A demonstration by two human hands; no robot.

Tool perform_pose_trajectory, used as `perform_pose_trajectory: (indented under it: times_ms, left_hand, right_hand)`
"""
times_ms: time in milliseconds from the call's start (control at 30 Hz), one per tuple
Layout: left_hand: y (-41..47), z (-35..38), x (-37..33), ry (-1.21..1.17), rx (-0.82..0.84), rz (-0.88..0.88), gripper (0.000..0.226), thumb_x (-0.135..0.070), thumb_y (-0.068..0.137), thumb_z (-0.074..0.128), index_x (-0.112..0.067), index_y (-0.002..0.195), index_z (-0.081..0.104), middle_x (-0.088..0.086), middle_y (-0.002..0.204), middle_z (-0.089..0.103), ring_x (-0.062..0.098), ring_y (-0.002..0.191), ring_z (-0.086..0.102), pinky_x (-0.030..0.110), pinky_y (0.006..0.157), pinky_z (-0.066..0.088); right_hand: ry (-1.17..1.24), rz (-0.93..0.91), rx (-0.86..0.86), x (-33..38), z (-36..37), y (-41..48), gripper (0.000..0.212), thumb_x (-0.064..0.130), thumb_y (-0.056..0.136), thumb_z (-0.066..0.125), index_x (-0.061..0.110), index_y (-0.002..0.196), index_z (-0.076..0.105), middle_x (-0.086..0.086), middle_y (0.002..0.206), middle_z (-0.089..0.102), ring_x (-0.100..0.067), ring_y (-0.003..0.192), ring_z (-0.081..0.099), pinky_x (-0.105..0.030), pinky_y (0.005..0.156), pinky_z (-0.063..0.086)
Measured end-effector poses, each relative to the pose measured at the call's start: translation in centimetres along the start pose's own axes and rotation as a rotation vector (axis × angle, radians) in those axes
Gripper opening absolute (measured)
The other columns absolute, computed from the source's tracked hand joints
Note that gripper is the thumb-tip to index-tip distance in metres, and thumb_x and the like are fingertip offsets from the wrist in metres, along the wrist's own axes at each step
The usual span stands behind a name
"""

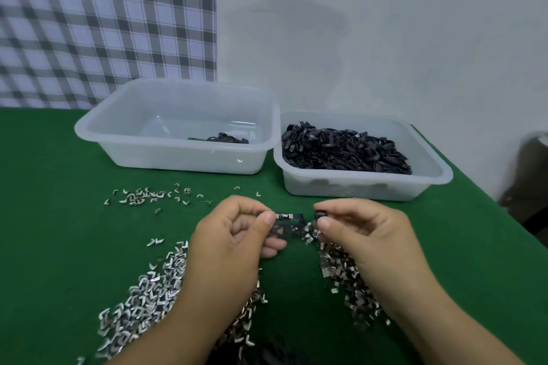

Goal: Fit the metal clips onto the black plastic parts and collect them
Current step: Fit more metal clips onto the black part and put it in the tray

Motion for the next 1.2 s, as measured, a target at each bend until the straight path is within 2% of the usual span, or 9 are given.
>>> perform_pose_trajectory:
  times_ms: [100,233,367,767,867,1000,1200]
  left_hand:
    - [0.0,0.0,0.1,-0.013,-0.001,0.0,0.02,-0.009,0.088,0.062,-0.023,0.074,0.065,0.005,0.065,0.072,0.017,0.06,0.071,0.018,0.053,0.054]
    - [-0.1,0.1,0.1,-0.033,0.009,0.002,0.017,-0.007,0.087,0.062,-0.02,0.076,0.065,0.006,0.064,0.071,0.016,0.059,0.071,0.018,0.053,0.054]
    - [-0.1,0.2,0.0,-0.03,0.011,0.0,0.012,-0.007,0.087,0.062,-0.015,0.078,0.065,0.006,0.064,0.071,0.016,0.058,0.071,0.018,0.052,0.054]
    - [-0.4,0.7,-1.2,0.034,0.047,0.052,0.015,-0.003,0.087,0.06,-0.015,0.08,0.066,0.006,0.067,0.072,0.013,0.06,0.071,0.017,0.056,0.055]
    - [-0.3,1.3,-0.8,0.037,0.084,-0.026,0.014,-0.002,0.089,0.058,-0.012,0.081,0.064,0.008,0.067,0.072,0.015,0.062,0.072,0.018,0.057,0.056]
    - [-0.3,1.6,0.4,0.015,0.157,-0.266,0.014,0.0,0.091,0.056,-0.007,0.08,0.06,0.012,0.065,0.07,0.019,0.067,0.073,0.021,0.058,0.058]
    - [-0.1,0.9,-0.5,0.048,0.233,-0.32,0.011,0.004,0.088,0.058,-0.003,0.08,0.06,0.007,0.057,0.06,0.02,0.066,0.072,0.024,0.061,0.058]
  right_hand:
    - [-0.012,-0.005,0.018,-0.6,0.3,-0.1,0.017,-0.002,0.072,0.072,0.014,0.077,0.075,-0.005,0.069,0.072,-0.008,0.056,0.062,-0.014,0.055,0.05]
    - [0.044,-0.01,0.051,-0.7,1.2,0.2,0.016,-0.005,0.074,0.07,0.01,0.08,0.074,-0.011,0.068,0.071,-0.007,0.055,0.061,-0.018,0.055,0.052]
    - [0.056,-0.022,0.057,-0.6,1.2,0.3,0.017,-0.006,0.075,0.068,0.009,0.081,0.073,-0.008,0.064,0.071,-0.004,0.051,0.06,-0.015,0.053,0.05]
    - [0.073,0.022,0.105,-1.7,1.3,0.7,0.015,-0.003,0.078,0.066,0.009,0.086,0.072,-0.006,0.067,0.071,-0.006,0.056,0.061,-0.016,0.057,0.05]
    - [0.071,0.017,0.118,-1.7,1.4,0.7,0.015,-0.002,0.082,0.062,0.009,0.088,0.072,-0.006,0.065,0.068,-0.009,0.059,0.06,-0.017,0.059,0.05]
    - [0.058,0.015,0.146,-1.7,1.7,0.5,0.014,-0.004,0.082,0.061,0.006,0.085,0.07,-0.003,0.063,0.066,-0.009,0.059,0.058,-0.018,0.059,0.05]
    - [-0.01,0.008,0.207,-1.3,2.4,0.3,0.017,-0.001,0.082,0.062,0.012,0.09,0.07,0.0,0.066,0.069,-0.006,0.06,0.061,-0.015,0.06,0.05]
Point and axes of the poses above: each hand's wrist, its own y-axis towards the middle knuckle, its own z-axis out of the palm, x = y × z, the point moved 10 cm from there along y, towards the middle knuckle
